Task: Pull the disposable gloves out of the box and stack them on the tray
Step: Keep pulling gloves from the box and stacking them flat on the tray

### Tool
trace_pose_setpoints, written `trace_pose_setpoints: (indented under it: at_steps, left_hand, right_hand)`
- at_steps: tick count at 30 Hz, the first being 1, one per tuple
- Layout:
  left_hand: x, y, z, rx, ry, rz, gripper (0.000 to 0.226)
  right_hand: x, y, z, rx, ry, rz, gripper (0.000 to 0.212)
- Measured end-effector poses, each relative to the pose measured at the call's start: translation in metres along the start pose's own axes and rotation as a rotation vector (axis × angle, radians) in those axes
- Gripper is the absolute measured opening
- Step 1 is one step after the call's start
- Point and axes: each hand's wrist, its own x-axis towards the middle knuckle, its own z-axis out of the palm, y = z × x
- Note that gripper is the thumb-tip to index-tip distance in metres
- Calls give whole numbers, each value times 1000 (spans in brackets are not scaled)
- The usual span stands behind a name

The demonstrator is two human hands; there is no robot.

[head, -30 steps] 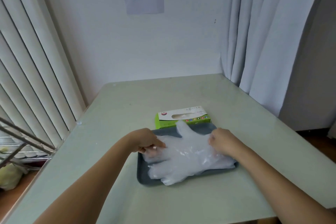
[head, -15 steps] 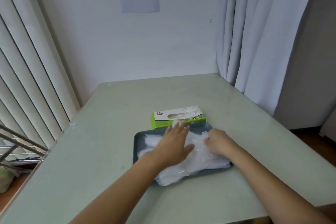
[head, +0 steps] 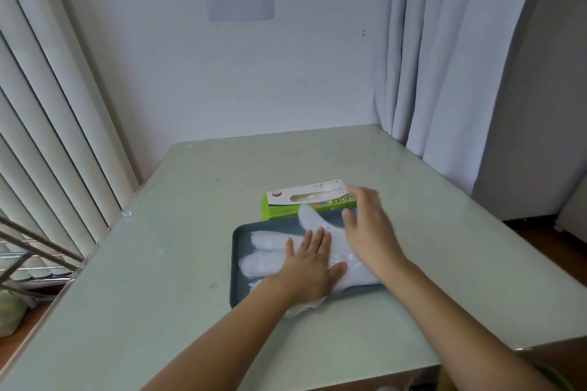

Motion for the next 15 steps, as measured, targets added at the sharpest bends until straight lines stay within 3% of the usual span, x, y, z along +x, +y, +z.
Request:
trace_pose_setpoints:
  at_steps: [2,4,7,11,15]
  left_hand:
    - [0,0,0,37,-3,15,67]
    - [-2,1,-1,91,-20,31,66]
    - [-5,1,-2,61,2,24,66]
    - [-13,-14,-1,20,10,-18,77]
    - [-27,-37,-5,51,-19,-88,90]
  right_hand:
    - [-10,-6,19,275,-313,86,36]
    - [-18,2,36,264,-526,149,33]
    - [-15,15,38,59,-511,77,41]
    - [-13,21,30,-385,-675,18,56]
    - [-15,26,10,-446,-790,40,84]
